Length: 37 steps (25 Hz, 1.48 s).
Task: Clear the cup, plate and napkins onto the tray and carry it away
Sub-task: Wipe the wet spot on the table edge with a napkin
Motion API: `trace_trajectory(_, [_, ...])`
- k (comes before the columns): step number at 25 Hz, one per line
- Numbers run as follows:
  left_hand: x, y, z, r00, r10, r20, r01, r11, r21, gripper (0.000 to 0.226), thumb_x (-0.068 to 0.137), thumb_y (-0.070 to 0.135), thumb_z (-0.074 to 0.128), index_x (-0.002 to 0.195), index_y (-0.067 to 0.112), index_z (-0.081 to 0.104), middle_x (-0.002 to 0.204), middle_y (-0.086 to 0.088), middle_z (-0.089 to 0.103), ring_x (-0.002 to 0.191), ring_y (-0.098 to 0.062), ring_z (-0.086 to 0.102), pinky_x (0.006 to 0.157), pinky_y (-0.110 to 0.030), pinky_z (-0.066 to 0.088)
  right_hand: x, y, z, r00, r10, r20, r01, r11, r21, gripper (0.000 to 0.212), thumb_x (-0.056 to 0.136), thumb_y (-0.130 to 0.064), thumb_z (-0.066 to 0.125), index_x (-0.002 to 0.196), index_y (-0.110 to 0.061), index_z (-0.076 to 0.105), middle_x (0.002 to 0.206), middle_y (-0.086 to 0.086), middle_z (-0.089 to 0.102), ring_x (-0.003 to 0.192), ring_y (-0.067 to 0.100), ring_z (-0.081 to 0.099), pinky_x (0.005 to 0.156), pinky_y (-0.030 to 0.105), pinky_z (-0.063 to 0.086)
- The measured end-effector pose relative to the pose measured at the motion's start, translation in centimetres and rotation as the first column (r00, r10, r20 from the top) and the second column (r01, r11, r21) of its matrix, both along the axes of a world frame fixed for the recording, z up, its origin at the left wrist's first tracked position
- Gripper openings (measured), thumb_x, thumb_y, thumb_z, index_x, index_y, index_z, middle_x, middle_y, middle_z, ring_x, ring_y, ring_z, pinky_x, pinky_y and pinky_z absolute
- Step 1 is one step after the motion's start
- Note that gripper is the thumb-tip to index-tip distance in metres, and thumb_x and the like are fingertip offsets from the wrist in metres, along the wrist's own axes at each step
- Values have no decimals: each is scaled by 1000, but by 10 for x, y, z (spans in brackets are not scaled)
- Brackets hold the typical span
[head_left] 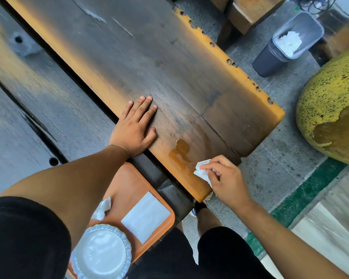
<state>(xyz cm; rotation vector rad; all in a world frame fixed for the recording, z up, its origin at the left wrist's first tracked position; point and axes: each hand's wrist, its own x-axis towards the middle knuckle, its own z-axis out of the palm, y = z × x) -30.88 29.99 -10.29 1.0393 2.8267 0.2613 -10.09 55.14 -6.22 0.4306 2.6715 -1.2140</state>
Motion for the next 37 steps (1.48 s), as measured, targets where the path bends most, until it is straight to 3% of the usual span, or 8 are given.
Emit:
trace_trajectory(4, [-1, 0, 0, 1000, 3, 10, -3, 1000, -4, 70, 97, 45, 37, 159, 13, 32, 170, -11, 22, 158, -27, 16, 129, -51, 13, 19, -9, 8, 998, -26, 62, 34, 991, -131, 29, 89, 9, 63, 89, -15, 79, 96, -11, 61, 84, -1, 63, 73, 16, 52])
trace_trajectory(7, [0, 0, 0, 1000, 5, 7, -5, 1000, 16, 70, 97, 44, 38, 159, 12, 33, 169, -11, 23, 158, -28, 18, 129, -51, 13, 19, -7, 14, 975, -208, 74, 218, 960, -178, 30, 89, 10, 63, 85, -15, 79, 95, -12, 62, 74, 12, 64, 64, 26, 54])
trace_trajectory(10, [1, 0, 0, 1000, 6, -14, -5, 999, 44, 68, 96, 41, 41, 157, 11, 37, 168, -13, 27, 157, -29, 22, 128, -52, 15, 6, -5, 16, 932, -352, 86, 360, 926, -116, 25, 90, 4, 65, 92, -17, 79, 101, -7, 60, 69, 11, 63, 62, 22, 56])
trace_trajectory(16, [1, 0, -2, 1000, 9, -30, -7, 999, 52, 67, 96, 40, 43, 156, 11, 38, 167, -13, 28, 156, -29, 23, 128, -52, 16, -27, -16, 14, 935, -343, 87, 350, 934, -75, 29, 94, 0, 64, 121, -9, 70, 113, 5, 53, 78, -9, 62, 67, -2, 43])
trace_trajectory(20, [1, 0, -3, 999, 6, -34, -4, 998, 63, 67, 96, 39, 45, 156, 11, 39, 167, -13, 29, 156, -30, 24, 127, -53, 18, -61, -28, 10, 949, -312, 48, 315, 946, -72, 29, 95, 1, 62, 122, -8, 69, 116, 7, 54, 81, -11, 61, 75, 3, 47])
trace_trajectory(25, [0, -1, -5, 999, 7, -36, -5, 998, 61, 66, 96, 37, 48, 155, 11, 40, 166, -13, 30, 156, -30, 25, 126, -54, 20, -111, -41, 8, 976, -200, 86, 202, 979, -22, 26, 95, -4, 59, 117, -14, 68, 115, -2, 51, 102, 12, 52, 78, -1, 43])
trace_trajectory(30, [-1, -2, -4, 1000, -5, -27, 7, 999, 52, 66, 96, 37, 48, 156, 11, 39, 167, -14, 28, 156, -31, 24, 127, -54, 18, -140, -43, 3, 994, 94, 53, -97, 994, 58, 20, 92, -6, 58, 108, -14, 67, 114, 5, 57, 102, 20, 58, 82, 25, 50])
trace_trajectory(37, [-1, -2, -2, 1000, -10, -19, 10, 999, 45, 67, 96, 37, 47, 157, 11, 38, 167, -14, 28, 157, -31, 22, 126, -55, 19, -117, -31, 1, 810, 582, 79, -584, 812, 2, 22, 86, -9, 64, 103, -18, 73, 104, -1, 62, 90, 19, 62, 76, 34, 52])
